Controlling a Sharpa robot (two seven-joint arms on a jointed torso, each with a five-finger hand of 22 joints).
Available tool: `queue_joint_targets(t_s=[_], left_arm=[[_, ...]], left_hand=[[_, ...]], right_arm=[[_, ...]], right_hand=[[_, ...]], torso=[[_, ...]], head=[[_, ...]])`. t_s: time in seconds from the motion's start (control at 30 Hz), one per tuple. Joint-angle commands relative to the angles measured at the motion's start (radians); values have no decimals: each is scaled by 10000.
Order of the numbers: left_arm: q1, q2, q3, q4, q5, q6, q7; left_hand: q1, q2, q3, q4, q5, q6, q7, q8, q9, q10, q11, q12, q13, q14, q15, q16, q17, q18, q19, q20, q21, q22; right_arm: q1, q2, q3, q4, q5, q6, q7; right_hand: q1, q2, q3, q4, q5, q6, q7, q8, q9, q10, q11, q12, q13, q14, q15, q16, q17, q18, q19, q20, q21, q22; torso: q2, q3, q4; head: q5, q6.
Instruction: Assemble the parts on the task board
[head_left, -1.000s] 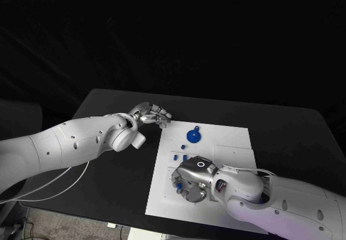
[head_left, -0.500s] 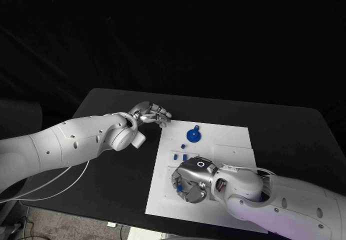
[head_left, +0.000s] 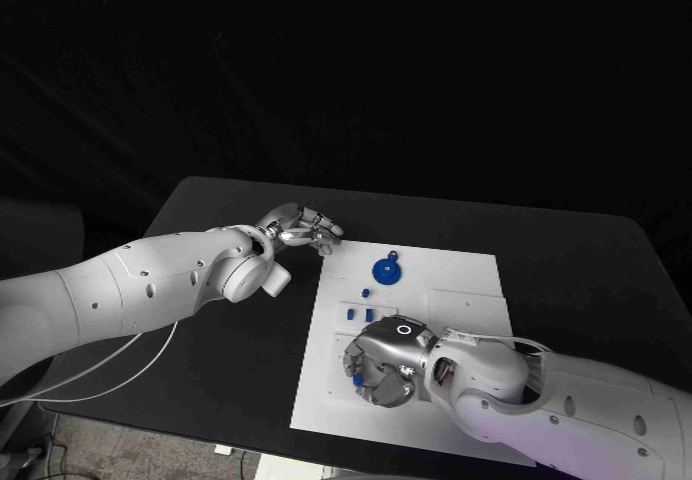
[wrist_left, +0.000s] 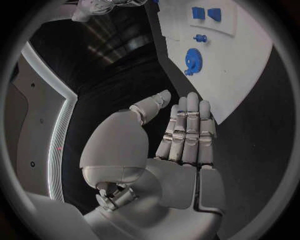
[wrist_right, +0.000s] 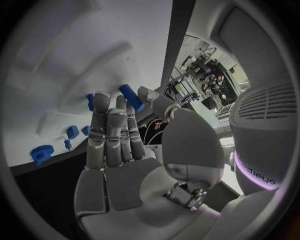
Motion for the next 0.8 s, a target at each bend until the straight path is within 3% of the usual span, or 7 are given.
queue_joint_targets(t_s=[0.03, 0.27, 0.37, 0.63, 0.8], left_arm=[[5, 0, 6, 21, 35, 129, 27], [6, -7, 6, 18, 35, 144, 3], [6, -12, 5, 17, 35, 147, -2], [6, -17, 5, 8, 35, 150, -5], [6, -18, 5, -9, 35, 109, 30]], left_hand=[[59, 48, -14, 38, -6, -78, -11, 56, -15, -61, 7, -35, -14, 23, 20, -41, 15, 76, -8, 55, -40, 11], [57, 44, -16, 39, -9, -81, -10, 56, -16, -64, 8, -37, -15, 25, 20, -48, 25, 76, -6, 55, -43, 14], [57, 44, -16, 40, -10, -81, -9, 56, -17, -64, 8, -37, -15, 25, 20, -48, 26, 76, -6, 55, -43, 14], [54, 38, -21, 42, -24, -86, -7, 57, -19, -67, 10, -41, -16, 25, 21, -62, 42, 76, -3, 55, -48, 19], [53, 34, -23, 43, -30, -86, -7, 58, -19, -67, 10, -41, -17, 25, 21, -67, 49, 75, -3, 56, -51, 21]], right_arm=[[-32, -35, -19, -21, 277, -125, 117], [-31, -86, -19, -21, 515, -523, 169], [-31, -98, -19, -10, 516, -594, 196], [-29, -293, -16, 142, 837, -651, 292], [104, -779, 34, 478, 2212, -720, 517]], right_hand=[[44, -115, -73, -18, -54, -231, 114, -131, -75, -264, 105, -128, -84, -10, 141, 38, 4, 134, -95, 8, -14, 177], [40, -323, -350, -38, -53, -967, 446, -530, -301, -1174, 448, -565, -446, -156, 482, 155, 52, 134, -174, 39, -30, 188], [4, -363, -474, -52, -40, -1101, 498, -593, -345, -1344, 506, -638, -529, -195, 545, 181, 59, 134, -202, 53, -36, 191], [-27, -374, -776, -70, 90, -1170, 493, -582, -392, -1424, 559, -600, -665, -264, 594, 274, 73, 134, -223, 67, -34, 191], [-126, -358, -943, 17, 152, -1158, 491, -545, -409, -1331, 537, -490, -713, -265, 574, 334, 69, 134, -199, 61, -20, 188]], torso=[[-1, -3, 3], [0, -2, 1], [-1, 1, 5], [-4, -4, 3], [-12, -8, -5]], head=[[-8, 12], [-23, 16], [-32, 22], [-72, 39], [-170, 93]])
